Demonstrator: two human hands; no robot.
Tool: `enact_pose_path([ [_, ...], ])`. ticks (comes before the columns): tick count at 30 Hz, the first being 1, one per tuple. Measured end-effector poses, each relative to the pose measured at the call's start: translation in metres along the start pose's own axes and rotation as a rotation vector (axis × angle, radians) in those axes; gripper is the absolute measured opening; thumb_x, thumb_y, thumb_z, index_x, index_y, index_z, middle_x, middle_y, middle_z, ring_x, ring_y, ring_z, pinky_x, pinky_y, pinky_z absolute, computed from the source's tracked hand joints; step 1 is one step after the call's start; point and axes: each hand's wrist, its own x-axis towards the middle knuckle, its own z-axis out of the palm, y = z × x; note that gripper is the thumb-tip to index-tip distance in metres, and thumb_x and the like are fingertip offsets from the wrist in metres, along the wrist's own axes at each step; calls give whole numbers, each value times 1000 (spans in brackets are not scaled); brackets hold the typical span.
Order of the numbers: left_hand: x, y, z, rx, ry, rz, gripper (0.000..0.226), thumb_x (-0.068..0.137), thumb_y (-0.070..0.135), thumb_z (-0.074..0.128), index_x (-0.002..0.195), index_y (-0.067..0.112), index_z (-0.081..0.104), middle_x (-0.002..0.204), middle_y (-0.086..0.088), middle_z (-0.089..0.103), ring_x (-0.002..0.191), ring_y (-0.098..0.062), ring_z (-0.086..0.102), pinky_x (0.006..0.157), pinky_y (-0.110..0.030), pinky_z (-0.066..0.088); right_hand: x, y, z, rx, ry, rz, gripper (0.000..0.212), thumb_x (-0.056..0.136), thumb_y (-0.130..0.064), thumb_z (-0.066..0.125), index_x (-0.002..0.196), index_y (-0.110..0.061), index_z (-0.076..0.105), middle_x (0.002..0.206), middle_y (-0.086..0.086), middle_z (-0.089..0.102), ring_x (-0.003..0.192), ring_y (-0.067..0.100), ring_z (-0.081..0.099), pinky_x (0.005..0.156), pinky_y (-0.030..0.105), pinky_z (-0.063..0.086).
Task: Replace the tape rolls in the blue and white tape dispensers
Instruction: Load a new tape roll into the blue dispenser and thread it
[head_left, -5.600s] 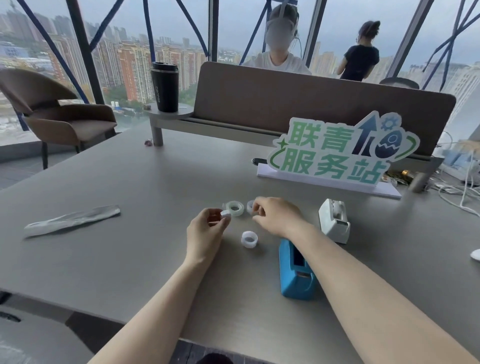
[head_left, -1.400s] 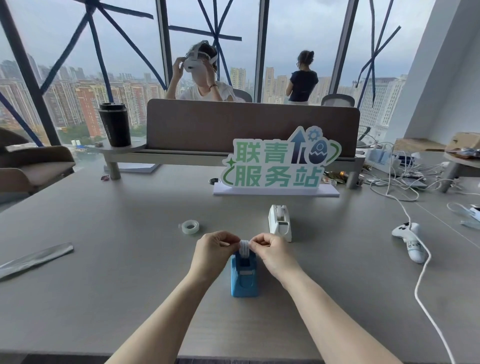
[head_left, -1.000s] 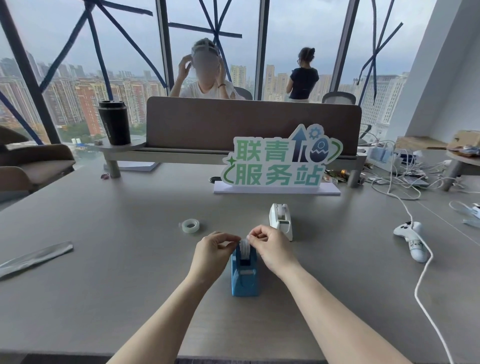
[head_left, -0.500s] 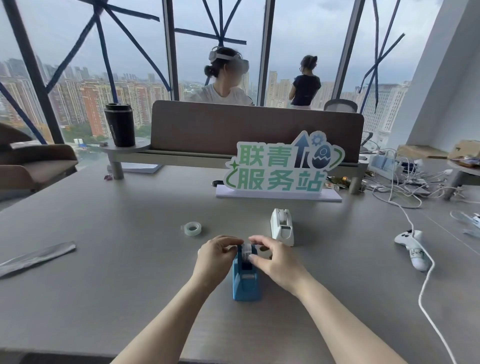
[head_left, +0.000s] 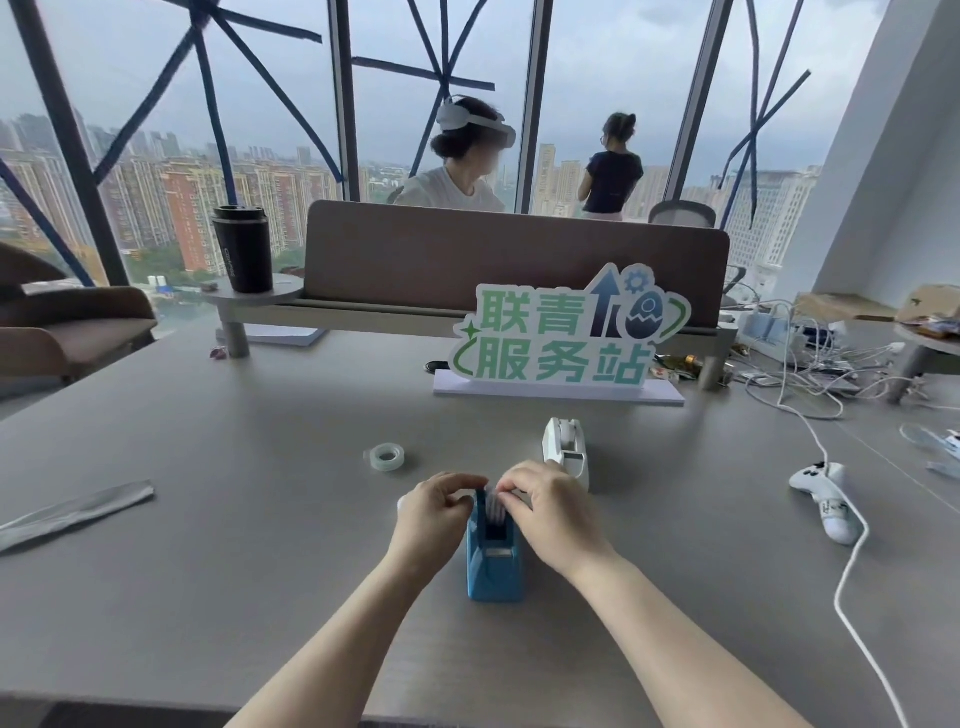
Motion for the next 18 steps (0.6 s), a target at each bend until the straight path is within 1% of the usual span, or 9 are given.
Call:
enact_pose_path([
  [2, -1, 0, -1, -12, -22, -19, 52, 78, 4, 52, 83, 52, 70, 99, 12, 74, 82, -8, 61, 92, -43, 56, -2, -1, 0, 16, -2, -9, 9, 88, -20, 66, 81, -19, 71, 88, -11, 68, 88, 11, 57, 72, 33, 52],
  [4, -3, 0, -2, -37, -44, -32, 50, 80, 1, 50, 92, 44, 73, 102, 8, 73, 84, -10, 60, 94, -43, 55, -5, -2, -1, 50, -9, -5, 8, 87, -19, 67, 80, -18, 72, 87, -9, 66, 87, 10, 57, 71, 33, 52],
  [6, -6, 1, -3, -58, -60, -28, 49, 82, -2, 48, 102, 35, 74, 102, 4, 70, 86, -13, 60, 94, -40, 55, -10, -3, -2, 78, -13, -4, 8, 87, -20, 67, 81, -19, 72, 87, -9, 65, 85, 9, 56, 72, 32, 52],
  [8, -12, 5, -5, -93, -87, -20, 50, 83, -5, 46, 113, 25, 71, 109, -1, 67, 88, -14, 61, 86, -26, 54, -15, -4, -4, 91, -7, -17, 7, 86, -20, 69, 80, -20, 72, 85, -10, 64, 83, 7, 55, 73, 31, 51],
  [9, -16, 7, -7, -121, -109, -25, 51, 83, -8, 45, 119, 19, 69, 113, -4, 65, 86, -10, 60, 79, -17, 51, -18, -4, -5, 92, -5, -21, 6, 86, -20, 69, 80, -20, 72, 85, -12, 63, 82, 6, 54, 73, 30, 51],
  [11, -23, 10, -9, -156, -139, -28, 55, 81, -13, 43, 125, 12, 64, 122, -5, 60, 90, -6, 60, 70, -10, 51, -24, -6, -6, 93, -2, -25, 6, 85, -21, 70, 79, -21, 71, 84, -13, 62, 80, 6, 55, 72, 31, 51],
  [13, -30, 10, -11, -166, -144, -25, 57, 79, -16, 41, 126, 10, 62, 127, -3, 56, 95, -6, 60, 72, -8, 51, -31, -7, -7, 101, 1, -22, 6, 84, -22, 69, 79, -22, 71, 84, -12, 63, 79, 7, 57, 71, 32, 52],
  [16, -38, 12, -12, -172, -144, -44, 56, 80, -16, 41, 127, 7, 60, 126, -2, 54, 90, -4, 60, 72, -6, 49, -41, -10, -9, 109, 4, -26, 7, 85, -21, 67, 78, -23, 70, 84, -11, 64, 77, 8, 58, 70, 33, 53],
  [18, -43, 13, -13, -168, -155, -49, 57, 80, -16, 42, 129, 8, 59, 127, -2, 53, 90, -5, 59, 72, -8, 50, -47, -12, -11, 98, 17, -34, 7, 85, -21, 67, 78, -23, 70, 84, -12, 64, 76, 7, 58, 69, 32, 53],
])
